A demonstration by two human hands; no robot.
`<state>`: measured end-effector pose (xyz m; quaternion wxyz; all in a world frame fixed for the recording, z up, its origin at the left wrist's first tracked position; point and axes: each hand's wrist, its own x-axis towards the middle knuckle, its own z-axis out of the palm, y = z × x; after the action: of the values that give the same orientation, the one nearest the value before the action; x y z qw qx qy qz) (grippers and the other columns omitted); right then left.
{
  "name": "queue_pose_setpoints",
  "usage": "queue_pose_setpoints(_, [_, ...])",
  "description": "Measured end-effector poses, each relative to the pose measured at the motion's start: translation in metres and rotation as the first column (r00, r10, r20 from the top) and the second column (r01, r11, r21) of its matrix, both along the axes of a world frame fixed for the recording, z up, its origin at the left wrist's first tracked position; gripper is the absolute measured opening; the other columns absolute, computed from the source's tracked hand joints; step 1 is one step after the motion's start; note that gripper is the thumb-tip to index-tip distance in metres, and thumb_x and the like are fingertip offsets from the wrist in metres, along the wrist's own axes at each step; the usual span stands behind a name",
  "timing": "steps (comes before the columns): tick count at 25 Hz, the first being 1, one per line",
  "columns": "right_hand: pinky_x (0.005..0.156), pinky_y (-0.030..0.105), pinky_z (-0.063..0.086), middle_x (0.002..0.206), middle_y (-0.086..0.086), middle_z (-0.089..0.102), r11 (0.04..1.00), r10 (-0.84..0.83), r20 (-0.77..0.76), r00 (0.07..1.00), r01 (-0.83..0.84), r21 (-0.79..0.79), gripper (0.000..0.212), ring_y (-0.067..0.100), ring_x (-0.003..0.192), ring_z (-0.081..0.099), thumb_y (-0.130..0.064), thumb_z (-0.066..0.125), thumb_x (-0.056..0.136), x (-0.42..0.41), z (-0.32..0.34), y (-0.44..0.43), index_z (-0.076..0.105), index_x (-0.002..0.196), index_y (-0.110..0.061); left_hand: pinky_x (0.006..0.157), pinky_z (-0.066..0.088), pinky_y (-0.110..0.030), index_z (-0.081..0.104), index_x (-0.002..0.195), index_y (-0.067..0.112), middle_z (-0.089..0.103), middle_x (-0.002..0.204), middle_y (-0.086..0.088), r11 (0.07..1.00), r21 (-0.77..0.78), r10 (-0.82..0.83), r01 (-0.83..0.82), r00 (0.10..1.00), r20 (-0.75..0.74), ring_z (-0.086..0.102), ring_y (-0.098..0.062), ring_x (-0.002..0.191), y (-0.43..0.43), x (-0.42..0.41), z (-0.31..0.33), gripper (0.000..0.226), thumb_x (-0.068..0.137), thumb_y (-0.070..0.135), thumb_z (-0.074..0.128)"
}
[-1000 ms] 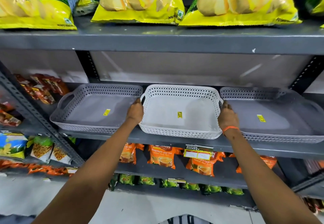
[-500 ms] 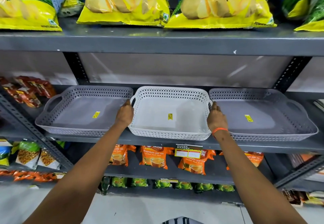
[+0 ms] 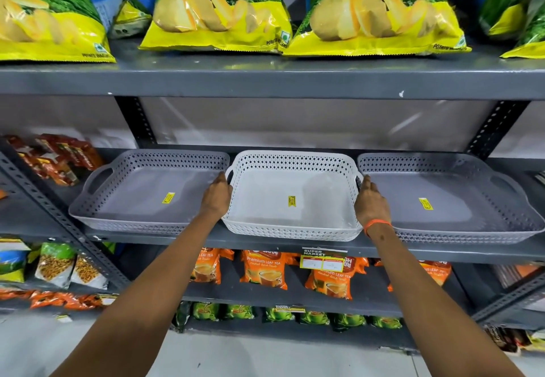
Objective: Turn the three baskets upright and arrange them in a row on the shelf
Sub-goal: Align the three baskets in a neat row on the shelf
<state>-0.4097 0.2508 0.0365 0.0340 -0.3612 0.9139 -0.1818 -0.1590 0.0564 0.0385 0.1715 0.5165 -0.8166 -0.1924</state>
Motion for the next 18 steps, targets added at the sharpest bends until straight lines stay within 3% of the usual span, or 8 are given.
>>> queue_pose_setpoints(12, [0.092,0.05,0.046,0.14,0.024,0.04,1.0,-0.001,-0.016,1.0,0.002,0.017,0.061,0.046,0.112,0.053,0.01,0.035,0.089,-0.0051,-0.0042,-0.0047,0.01,0.144,0.0,0.078,0.051,-0.047,0.034,0.13,-0.007,0.063,0.107,-0.035,1.0,-0.005,-0.027,0.028,0.999,0.024,0.062,-0.044,0.095,-0.0062,-0.0004,-0.0035,0.036,0.096,0.003,0.037])
queue_pose_setpoints(18, [0.09,0.049,0.048,0.139,0.024,0.041,0.999,0.014,-0.028,0.999,-0.013,0.04,0.063,0.046,0.11,0.054,0.01,0.037,0.088,-0.0063,-0.004,-0.0071,0.008,0.144,0.001,0.09,0.048,-0.05,0.019,0.14,-0.007,0.055,0.123,-0.035,1.0,0.029,0.006,-0.009,0.994,0.11,0.056,-0.045,0.109,-0.0059,-0.0025,-0.0009,0.048,0.098,0.007,0.036])
